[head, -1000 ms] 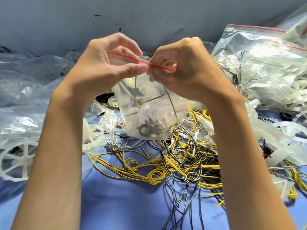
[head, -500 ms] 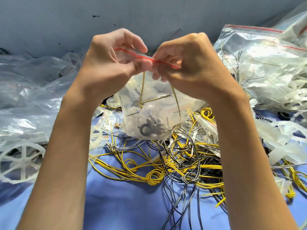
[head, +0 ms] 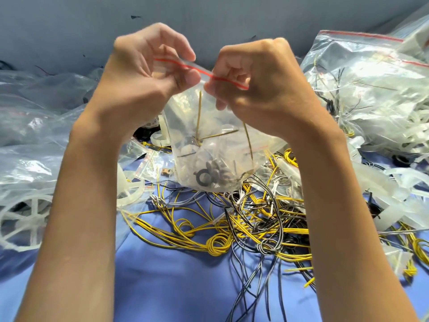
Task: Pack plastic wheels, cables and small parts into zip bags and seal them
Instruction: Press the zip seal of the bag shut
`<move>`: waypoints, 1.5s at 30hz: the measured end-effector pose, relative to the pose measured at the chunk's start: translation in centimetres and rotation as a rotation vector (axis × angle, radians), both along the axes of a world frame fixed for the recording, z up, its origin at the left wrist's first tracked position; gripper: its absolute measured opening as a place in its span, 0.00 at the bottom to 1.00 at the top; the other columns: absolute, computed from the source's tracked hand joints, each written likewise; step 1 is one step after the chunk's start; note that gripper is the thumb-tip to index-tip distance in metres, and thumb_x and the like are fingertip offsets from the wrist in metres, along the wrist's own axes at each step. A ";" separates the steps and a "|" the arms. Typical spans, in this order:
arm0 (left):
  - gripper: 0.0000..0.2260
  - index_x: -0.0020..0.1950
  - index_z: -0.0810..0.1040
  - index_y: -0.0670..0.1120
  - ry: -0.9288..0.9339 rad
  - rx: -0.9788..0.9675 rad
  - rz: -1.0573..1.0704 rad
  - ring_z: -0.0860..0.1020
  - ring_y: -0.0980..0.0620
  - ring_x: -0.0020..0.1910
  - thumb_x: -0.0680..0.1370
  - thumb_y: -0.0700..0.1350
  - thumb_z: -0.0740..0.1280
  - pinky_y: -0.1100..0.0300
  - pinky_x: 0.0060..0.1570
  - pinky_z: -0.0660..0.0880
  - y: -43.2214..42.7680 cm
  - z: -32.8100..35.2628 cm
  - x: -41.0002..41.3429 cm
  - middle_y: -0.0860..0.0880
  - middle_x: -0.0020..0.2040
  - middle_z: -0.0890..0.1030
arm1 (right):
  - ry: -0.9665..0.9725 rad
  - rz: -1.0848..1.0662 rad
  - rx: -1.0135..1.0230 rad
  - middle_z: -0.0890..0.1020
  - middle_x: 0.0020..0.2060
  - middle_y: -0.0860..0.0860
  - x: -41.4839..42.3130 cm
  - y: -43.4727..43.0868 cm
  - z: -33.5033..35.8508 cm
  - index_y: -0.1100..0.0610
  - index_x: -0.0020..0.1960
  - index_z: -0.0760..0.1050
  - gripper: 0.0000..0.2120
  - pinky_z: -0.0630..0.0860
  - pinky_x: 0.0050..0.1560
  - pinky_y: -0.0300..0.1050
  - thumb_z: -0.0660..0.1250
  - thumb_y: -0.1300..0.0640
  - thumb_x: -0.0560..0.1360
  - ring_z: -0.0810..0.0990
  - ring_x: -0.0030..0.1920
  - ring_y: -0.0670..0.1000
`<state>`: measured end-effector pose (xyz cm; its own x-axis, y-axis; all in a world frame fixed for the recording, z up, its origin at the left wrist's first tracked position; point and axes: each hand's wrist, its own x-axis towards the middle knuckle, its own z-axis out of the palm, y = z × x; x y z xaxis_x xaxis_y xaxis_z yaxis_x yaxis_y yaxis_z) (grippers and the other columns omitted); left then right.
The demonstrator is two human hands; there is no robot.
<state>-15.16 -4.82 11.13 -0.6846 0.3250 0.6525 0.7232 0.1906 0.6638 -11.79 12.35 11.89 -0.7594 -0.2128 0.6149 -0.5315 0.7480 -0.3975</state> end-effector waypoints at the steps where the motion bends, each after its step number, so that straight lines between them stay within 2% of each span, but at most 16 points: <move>1: 0.10 0.44 0.74 0.52 0.023 0.001 0.018 0.73 0.62 0.37 0.71 0.39 0.72 0.68 0.41 0.70 0.0 0.0 0.0 0.52 0.38 0.75 | 0.008 -0.006 0.004 0.83 0.35 0.52 0.0 0.0 0.0 0.58 0.40 0.80 0.09 0.77 0.43 0.51 0.68 0.53 0.72 0.78 0.38 0.53; 5: 0.11 0.43 0.76 0.52 0.063 0.027 0.038 0.74 0.64 0.36 0.70 0.38 0.73 0.70 0.40 0.70 -0.2 0.2 -0.1 0.62 0.34 0.79 | 0.001 -0.013 -0.044 0.83 0.33 0.53 0.0 0.2 0.0 0.56 0.40 0.80 0.08 0.78 0.40 0.53 0.70 0.52 0.72 0.79 0.35 0.53; 7: 0.10 0.43 0.76 0.52 0.056 0.038 0.043 0.75 0.65 0.36 0.71 0.38 0.73 0.70 0.40 0.70 -0.3 0.1 -0.1 0.65 0.33 0.79 | -0.025 -0.015 -0.078 0.83 0.32 0.51 0.0 0.2 -0.1 0.56 0.40 0.80 0.07 0.79 0.40 0.52 0.71 0.52 0.71 0.80 0.32 0.48; 11: 0.10 0.44 0.76 0.52 0.082 0.014 0.056 0.76 0.66 0.36 0.71 0.38 0.73 0.71 0.39 0.71 -0.2 0.2 0.0 0.66 0.34 0.79 | -0.056 0.019 -0.135 0.82 0.28 0.46 0.0 0.5 -0.1 0.55 0.37 0.80 0.07 0.75 0.33 0.40 0.71 0.53 0.71 0.79 0.27 0.40; 12: 0.10 0.44 0.76 0.52 0.089 0.006 0.058 0.76 0.66 0.36 0.71 0.38 0.73 0.72 0.39 0.71 -0.3 0.2 0.0 0.66 0.34 0.79 | -0.062 0.027 -0.143 0.82 0.28 0.46 0.0 0.6 -0.1 0.55 0.37 0.80 0.06 0.74 0.32 0.40 0.72 0.54 0.71 0.79 0.27 0.42; 16: 0.09 0.44 0.77 0.52 0.069 0.036 0.074 0.77 0.66 0.37 0.71 0.39 0.73 0.71 0.40 0.70 -0.8 -0.1 -0.4 0.66 0.35 0.80 | -0.104 0.058 -0.159 0.83 0.29 0.47 -0.1 1.4 -0.1 0.55 0.36 0.81 0.04 0.79 0.33 0.50 0.73 0.57 0.69 0.81 0.29 0.51; 21: 0.07 0.43 0.78 0.52 0.045 0.103 0.182 0.79 0.63 0.39 0.72 0.40 0.72 0.68 0.42 0.73 -1.9 -0.3 -1.0 0.64 0.34 0.81 | -0.115 0.032 -0.163 0.83 0.31 0.47 -0.5 3.2 -0.3 0.54 0.38 0.81 0.03 0.77 0.33 0.39 0.74 0.61 0.69 0.80 0.29 0.45; 25: 0.07 0.42 0.77 0.50 0.007 0.184 0.230 0.80 0.64 0.35 0.73 0.38 0.71 0.70 0.39 0.72 -2.6 -0.6 -1.3 0.63 0.32 0.81 | -0.074 -0.036 -0.202 0.84 0.32 0.51 -0.7 4.0 -0.6 0.55 0.39 0.82 0.02 0.81 0.36 0.50 0.74 0.59 0.69 0.82 0.31 0.50; 30: 0.06 0.47 0.76 0.50 -0.114 0.176 0.184 0.81 0.62 0.36 0.73 0.46 0.72 0.67 0.42 0.75 -2.6 -0.8 -1.2 0.61 0.32 0.82 | -0.004 -0.077 -0.219 0.83 0.30 0.49 -1.0 4.1 -0.6 0.58 0.41 0.83 0.04 0.80 0.37 0.51 0.72 0.57 0.70 0.80 0.27 0.43; 33: 0.16 0.52 0.75 0.49 -0.223 0.108 0.037 0.83 0.57 0.42 0.67 0.51 0.72 0.62 0.51 0.77 -2.8 -0.7 -0.8 0.56 0.38 0.85 | 0.022 -0.108 -0.226 0.81 0.29 0.47 -1.2 4.2 -0.6 0.59 0.40 0.82 0.08 0.79 0.41 0.56 0.71 0.54 0.70 0.82 0.32 0.53; 36: 0.25 0.52 0.75 0.51 -0.311 -0.030 -0.063 0.83 0.58 0.44 0.58 0.50 0.78 0.69 0.46 0.75 -2.6 -0.8 -0.5 0.54 0.43 0.85 | 0.071 -0.167 -0.222 0.78 0.25 0.43 -1.4 3.8 -0.8 0.55 0.37 0.81 0.09 0.78 0.38 0.49 0.69 0.52 0.72 0.77 0.28 0.46; 38: 0.24 0.46 0.76 0.51 -0.321 -0.173 0.003 0.81 0.59 0.41 0.54 0.51 0.79 0.69 0.42 0.74 -2.1 -0.9 -0.6 0.54 0.42 0.85 | 0.087 -0.187 -0.200 0.77 0.25 0.41 -1.5 3.3 -0.9 0.53 0.36 0.80 0.10 0.74 0.36 0.42 0.68 0.51 0.74 0.73 0.25 0.42; 41: 0.22 0.45 0.76 0.40 -0.303 -0.374 0.030 0.79 0.49 0.44 0.61 0.54 0.75 0.56 0.49 0.73 -0.8 -1.1 -0.6 0.38 0.48 0.83 | 0.080 -0.187 -0.197 0.76 0.24 0.40 -1.7 2.8 -1.0 0.51 0.36 0.78 0.10 0.72 0.36 0.39 0.67 0.51 0.75 0.73 0.25 0.40; 42: 0.22 0.47 0.76 0.36 -0.297 -0.388 0.021 0.78 0.50 0.44 0.65 0.52 0.73 0.57 0.49 0.71 -0.4 -1.3 -0.6 0.35 0.49 0.82 | 0.084 -0.188 -0.197 0.75 0.24 0.40 -1.7 2.7 -1.0 0.52 0.37 0.78 0.09 0.72 0.36 0.40 0.67 0.51 0.75 0.73 0.25 0.40; 43: 0.19 0.48 0.77 0.34 -0.279 -0.372 0.026 0.77 0.54 0.41 0.69 0.50 0.72 0.62 0.46 0.70 0.0 -1.4 -0.6 0.36 0.47 0.82 | 0.088 -0.187 -0.199 0.76 0.25 0.41 -1.7 2.6 -1.0 0.54 0.38 0.79 0.09 0.73 0.38 0.40 0.67 0.52 0.75 0.74 0.26 0.40; 45: 0.12 0.44 0.75 0.35 -0.247 -0.265 0.053 0.79 0.61 0.35 0.75 0.44 0.69 0.71 0.39 0.71 0.6 -1.4 -0.8 0.47 0.41 0.85 | 0.035 -0.141 -0.251 0.79 0.30 0.43 -1.8 2.6 -1.2 0.55 0.45 0.78 0.07 0.78 0.44 0.42 0.68 0.52 0.75 0.78 0.32 0.39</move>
<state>-15.94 -4.26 9.69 -0.8314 0.4203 0.3634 0.5317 0.4121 0.7399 -13.62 14.95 10.72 -0.7478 0.0556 0.6616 -0.4462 0.6958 -0.5628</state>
